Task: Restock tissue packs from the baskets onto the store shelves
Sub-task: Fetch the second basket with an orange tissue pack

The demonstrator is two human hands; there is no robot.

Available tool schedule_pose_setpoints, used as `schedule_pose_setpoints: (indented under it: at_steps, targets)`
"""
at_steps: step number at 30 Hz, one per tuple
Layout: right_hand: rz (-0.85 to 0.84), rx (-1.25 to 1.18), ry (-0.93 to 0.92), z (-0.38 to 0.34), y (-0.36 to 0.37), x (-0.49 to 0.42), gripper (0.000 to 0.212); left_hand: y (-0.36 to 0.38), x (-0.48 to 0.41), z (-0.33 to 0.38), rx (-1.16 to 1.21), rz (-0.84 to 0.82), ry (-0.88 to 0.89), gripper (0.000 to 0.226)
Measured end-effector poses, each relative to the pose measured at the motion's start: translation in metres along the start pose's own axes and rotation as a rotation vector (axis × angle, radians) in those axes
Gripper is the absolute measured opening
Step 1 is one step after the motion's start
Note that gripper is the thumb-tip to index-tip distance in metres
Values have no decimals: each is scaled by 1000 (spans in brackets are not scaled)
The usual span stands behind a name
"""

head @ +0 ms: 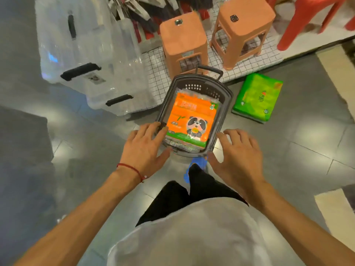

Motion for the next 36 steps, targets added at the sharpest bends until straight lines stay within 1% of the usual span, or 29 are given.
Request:
schedule_pose_setpoints:
  at_steps: [2,5,9,13,15,18,19,21,24,27,29,32,33,36]
  targets:
    - [-13,-3,32,9,2,-22,54,-7,-28,-3,-7,8,28,60]
    - [-10,19,49,23,2,-49,46,-14,-64,-5,-7,-4,46,58]
    - [14,56,87,37,11,-70,41,-9,-106,-11,29,-6,88,55]
    - [6,48,182,47,39,-83,41,18,-151,-25,67,-68,109,58]
    - [7,-5,266,52,61,-88,45,38,-177,-33,85,-92,132,56]
    - [58,-125,385,64,98,-98,47,76,-219,-45,111,-119,178,52]
    - [46,-160,415,68,114,-102,47,90,-231,-50,117,-132,174,52]
    - [-14,-209,486,80,149,-110,48,123,-255,-60,144,-183,130,56]
    - [-83,-299,605,100,211,-118,51,186,-290,-73,245,-289,-42,55]
    - [-93,-373,691,123,272,-119,56,253,-321,-81,357,-362,-198,63]
    - [-65,-454,762,136,311,-119,60,293,-340,-86,420,-392,-264,70]
    - [-2,-661,939,154,368,-115,58,341,-362,-91,498,-419,-276,74]
    - [19,-687,947,160,383,-115,58,354,-367,-91,514,-429,-269,75]
    - [46,-703,844,170,414,-119,65,381,-377,-95,551,-418,-236,77]
Point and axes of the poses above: each hand's wrist, its own x-axis away from the middle knuckle, its own y-axis out of the palm, z = x × y, the point moved 5 cm from there along -x, towards the middle knuckle, and after that the axes turned 11 degrees about -y, right-handed, at the moved point
